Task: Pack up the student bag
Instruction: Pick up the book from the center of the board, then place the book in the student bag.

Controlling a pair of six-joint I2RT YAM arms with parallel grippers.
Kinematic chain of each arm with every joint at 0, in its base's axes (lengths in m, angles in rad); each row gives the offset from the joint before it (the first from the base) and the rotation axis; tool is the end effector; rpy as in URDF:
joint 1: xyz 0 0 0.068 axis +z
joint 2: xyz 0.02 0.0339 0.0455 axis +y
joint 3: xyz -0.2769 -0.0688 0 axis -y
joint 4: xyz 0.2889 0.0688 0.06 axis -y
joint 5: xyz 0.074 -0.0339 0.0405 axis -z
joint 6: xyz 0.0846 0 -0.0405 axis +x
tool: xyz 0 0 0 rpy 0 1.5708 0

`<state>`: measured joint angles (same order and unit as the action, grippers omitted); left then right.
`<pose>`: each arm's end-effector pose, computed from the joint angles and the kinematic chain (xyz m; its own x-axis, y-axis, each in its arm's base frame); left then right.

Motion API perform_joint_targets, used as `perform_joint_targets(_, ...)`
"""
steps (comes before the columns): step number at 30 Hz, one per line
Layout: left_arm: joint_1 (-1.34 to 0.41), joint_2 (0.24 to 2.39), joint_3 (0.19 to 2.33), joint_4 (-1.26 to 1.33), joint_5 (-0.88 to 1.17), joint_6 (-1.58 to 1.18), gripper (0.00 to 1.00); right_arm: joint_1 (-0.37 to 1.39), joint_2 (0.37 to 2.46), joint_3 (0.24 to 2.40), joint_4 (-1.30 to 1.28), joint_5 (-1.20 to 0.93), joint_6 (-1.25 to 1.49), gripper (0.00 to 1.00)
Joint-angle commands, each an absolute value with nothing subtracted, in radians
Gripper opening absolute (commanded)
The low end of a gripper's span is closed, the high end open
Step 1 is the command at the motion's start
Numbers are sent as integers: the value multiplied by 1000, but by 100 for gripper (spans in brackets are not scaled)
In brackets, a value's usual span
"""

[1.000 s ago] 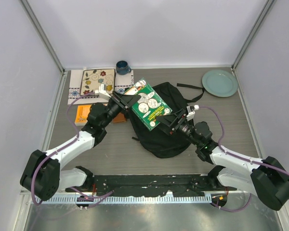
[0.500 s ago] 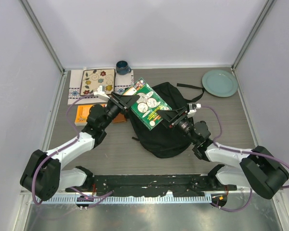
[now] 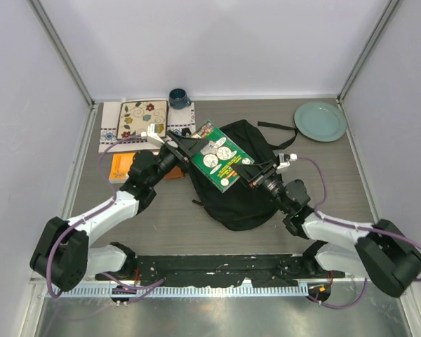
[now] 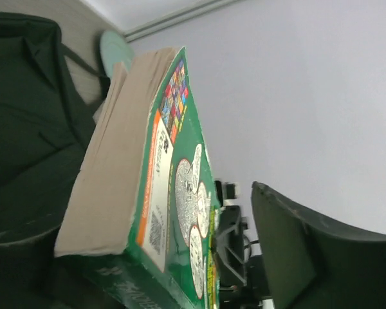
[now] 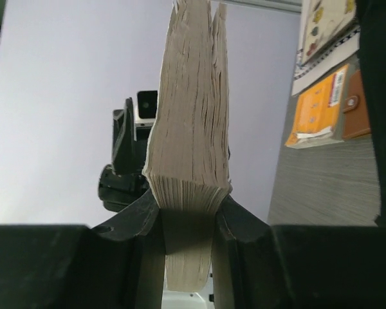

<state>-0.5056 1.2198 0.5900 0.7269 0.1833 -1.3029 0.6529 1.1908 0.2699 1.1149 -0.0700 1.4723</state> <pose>0.2988 -0.1830 0.2671 -0.5898 -0.7572 -0.2805 0.2499 0.1592 -0.9551 0.2310 0.1841 0.2075 -0.6423 0.7586 -0.1099 -0.2173 -0.0427 0.9752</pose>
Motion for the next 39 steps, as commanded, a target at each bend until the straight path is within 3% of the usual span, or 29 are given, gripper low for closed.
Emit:
perform_joint_targets(1, -512, 1186, 692, 540, 268, -1145, 88, 653, 931, 287, 880, 29, 1321, 0)
perform_joint_targets(2, -512, 1174, 698, 464, 264, -1094, 97, 653, 884, 302, 780, 79, 1289, 0)
perform_joint_targets(3, -512, 1146, 703, 428, 258, -1059, 100, 653, 832, 337, 596, 103, 1208, 0)
perform_joint_targets(8, -512, 1059, 822, 56, 186, -801, 100, 649, 585, 451, 98, 308, 1049, 0)
perform_joint_targets(11, -512, 1019, 903, -102, 124, -672, 100, 644, 532, 492, -65, 406, 1005, 0)
perform_joint_targets(17, -514, 971, 1019, -281, 45, -503, 100, 643, 503, 534, -198, 448, 954, 0)
perform_joint_targets(21, -512, 873, 930, -197, 75, -491, 100, 643, 474, 549, -235, 465, 943, 0)
perform_joint_targets(28, -512, 676, 788, -130, -72, -546, 99, 643, 442, 607, -320, 498, 913, 0)
perform_joint_targets(33, -512, 892, 955, -439, -25, -477, 100, 643, 423, 670, -412, 546, 888, 0)
perform_joint_targets(36, -512, 1097, 1052, -643, -153, -535, 100, 643, 410, 703, -471, 587, 874, 0)
perform_joint_targets(39, -515, 1242, 1132, -750, -131, -528, 100, 643, 385, 733, -537, 629, 876, 0)
